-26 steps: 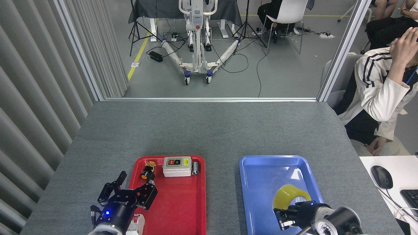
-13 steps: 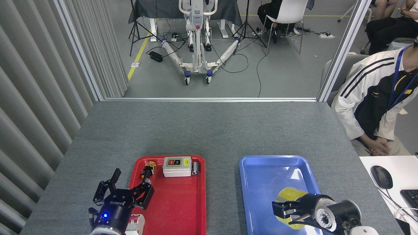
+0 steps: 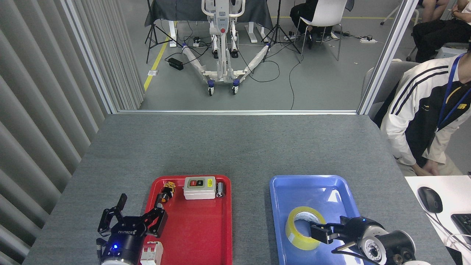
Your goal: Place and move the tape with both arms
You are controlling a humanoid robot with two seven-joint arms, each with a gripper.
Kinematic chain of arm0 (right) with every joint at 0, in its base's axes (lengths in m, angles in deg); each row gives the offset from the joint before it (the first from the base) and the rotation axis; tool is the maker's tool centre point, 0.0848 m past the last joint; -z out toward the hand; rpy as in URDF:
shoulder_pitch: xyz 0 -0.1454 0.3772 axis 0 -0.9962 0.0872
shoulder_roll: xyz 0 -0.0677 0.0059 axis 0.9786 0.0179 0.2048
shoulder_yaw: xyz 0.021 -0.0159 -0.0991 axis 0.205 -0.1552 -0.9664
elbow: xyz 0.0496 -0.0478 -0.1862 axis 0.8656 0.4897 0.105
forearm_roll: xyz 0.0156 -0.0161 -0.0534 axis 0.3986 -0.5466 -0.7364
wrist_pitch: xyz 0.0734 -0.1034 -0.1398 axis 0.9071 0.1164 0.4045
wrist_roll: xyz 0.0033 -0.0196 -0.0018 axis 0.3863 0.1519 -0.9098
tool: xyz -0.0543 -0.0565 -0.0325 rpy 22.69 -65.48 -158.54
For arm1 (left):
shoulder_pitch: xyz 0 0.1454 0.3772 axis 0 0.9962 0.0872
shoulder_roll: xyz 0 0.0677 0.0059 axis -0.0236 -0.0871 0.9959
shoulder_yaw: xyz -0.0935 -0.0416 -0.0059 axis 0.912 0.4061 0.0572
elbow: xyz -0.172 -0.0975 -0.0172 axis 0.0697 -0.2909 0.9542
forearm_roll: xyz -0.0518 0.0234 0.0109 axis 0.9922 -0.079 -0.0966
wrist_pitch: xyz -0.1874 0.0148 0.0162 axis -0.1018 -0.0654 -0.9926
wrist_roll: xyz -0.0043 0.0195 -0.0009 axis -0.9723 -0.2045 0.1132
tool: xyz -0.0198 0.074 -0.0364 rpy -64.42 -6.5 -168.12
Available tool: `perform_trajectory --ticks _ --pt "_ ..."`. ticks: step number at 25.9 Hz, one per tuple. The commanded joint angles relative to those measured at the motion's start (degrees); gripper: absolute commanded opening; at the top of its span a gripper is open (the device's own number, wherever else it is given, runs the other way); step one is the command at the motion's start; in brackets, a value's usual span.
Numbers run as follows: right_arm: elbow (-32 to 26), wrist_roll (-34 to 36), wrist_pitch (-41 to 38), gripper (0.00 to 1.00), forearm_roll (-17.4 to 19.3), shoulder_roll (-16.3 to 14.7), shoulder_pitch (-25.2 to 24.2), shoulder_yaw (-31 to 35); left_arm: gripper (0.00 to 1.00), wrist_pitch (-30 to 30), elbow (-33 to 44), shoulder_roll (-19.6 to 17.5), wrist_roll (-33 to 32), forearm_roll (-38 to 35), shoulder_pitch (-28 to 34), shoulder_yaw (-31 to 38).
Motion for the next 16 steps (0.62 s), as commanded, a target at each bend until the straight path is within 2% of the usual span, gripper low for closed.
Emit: perform_trajectory --ticks 1,5,6,8,10,16 --pt "-0.54 12.02 -0.22 1.00 0.27 0.31 -2.99 3.35 1.00 0.07 0.07 0.05 -0.01 -0.03 0.00 0.00" --pt "-0.27 45.33 -0.57 1.00 -1.67 0.84 -9.40 5.90 1.00 0.07 -0.02 0.05 -0.01 0.06 0.00 0.09" --pt "-0.09 52.62 -0.39 1.00 -3.51 0.84 -10.72 6.26 1.00 0.07 -0.02 0.05 -0.01 0.32 0.00 0.09" --pt "0.26 61.33 0.13 1.00 -8.08 1.63 -12.57 5.90 1.00 0.07 -0.02 -0.04 -0.27 0.59 0.00 0.27" --pt "0.52 62.74 1.01 1.00 -10.72 2.77 -13.71 5.55 1.00 0.25 -0.11 -0.04 -0.54 0.76 0.00 0.71" --pt "0.61 62.74 3.03 1.00 -11.25 3.56 -14.59 5.29 1.00 0.34 -0.29 0.31 -0.98 0.76 0.00 1.15"
